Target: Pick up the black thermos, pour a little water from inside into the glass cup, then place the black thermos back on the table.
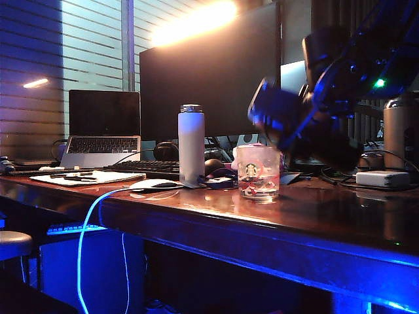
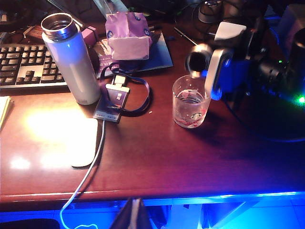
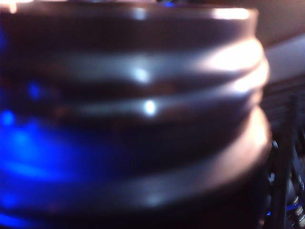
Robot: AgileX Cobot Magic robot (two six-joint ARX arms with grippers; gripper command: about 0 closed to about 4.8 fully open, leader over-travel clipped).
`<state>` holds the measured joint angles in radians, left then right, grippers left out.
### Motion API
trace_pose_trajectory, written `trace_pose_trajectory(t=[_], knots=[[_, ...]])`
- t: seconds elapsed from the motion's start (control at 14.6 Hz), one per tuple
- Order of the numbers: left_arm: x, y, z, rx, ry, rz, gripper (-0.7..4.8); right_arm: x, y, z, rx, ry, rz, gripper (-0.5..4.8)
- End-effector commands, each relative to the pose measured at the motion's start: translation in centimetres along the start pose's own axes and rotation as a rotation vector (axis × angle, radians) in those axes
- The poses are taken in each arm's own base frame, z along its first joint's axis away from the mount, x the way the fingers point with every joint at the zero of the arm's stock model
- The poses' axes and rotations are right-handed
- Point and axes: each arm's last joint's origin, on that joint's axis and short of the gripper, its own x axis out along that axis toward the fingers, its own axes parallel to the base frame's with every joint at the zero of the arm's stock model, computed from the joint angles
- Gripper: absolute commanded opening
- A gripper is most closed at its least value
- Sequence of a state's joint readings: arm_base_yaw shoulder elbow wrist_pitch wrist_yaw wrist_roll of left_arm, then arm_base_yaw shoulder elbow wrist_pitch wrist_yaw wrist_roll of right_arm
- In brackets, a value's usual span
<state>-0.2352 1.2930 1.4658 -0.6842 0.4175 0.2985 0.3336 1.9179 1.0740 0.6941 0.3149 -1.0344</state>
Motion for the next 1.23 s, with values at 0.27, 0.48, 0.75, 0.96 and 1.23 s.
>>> trace_pose_trajectory(t=[0.27, 0.48, 0.75, 0.96, 1.23], knots=[[-0.1, 0.0, 0.2, 0.007, -0.016, 0.0, -0.02, -2.0, -5.1, 2.0, 0.378, -0.039, -0.272, 0.17], [-0.1, 0.0, 0.2, 0.007, -0.016, 0.0, -0.02, -2.3, -5.4, 2.0, 0.425, -0.025, -0.27, 0.17], [-0.1, 0.0, 0.2, 0.007, -0.016, 0.0, -0.02, -2.4, -5.1, 1.7, 0.435, 0.03, -0.253, 0.17], [-0.1, 0.0, 0.2, 0.007, -0.016, 0.0, -0.02, -2.5, -5.0, 1.3, 0.427, 0.093, -0.277, 0.17], [-0.1, 0.0, 0.2, 0.007, -0.015, 0.0, -0.02, -3.7, -7.1, -0.1, 0.62, 0.03, -0.241, 0.08]])
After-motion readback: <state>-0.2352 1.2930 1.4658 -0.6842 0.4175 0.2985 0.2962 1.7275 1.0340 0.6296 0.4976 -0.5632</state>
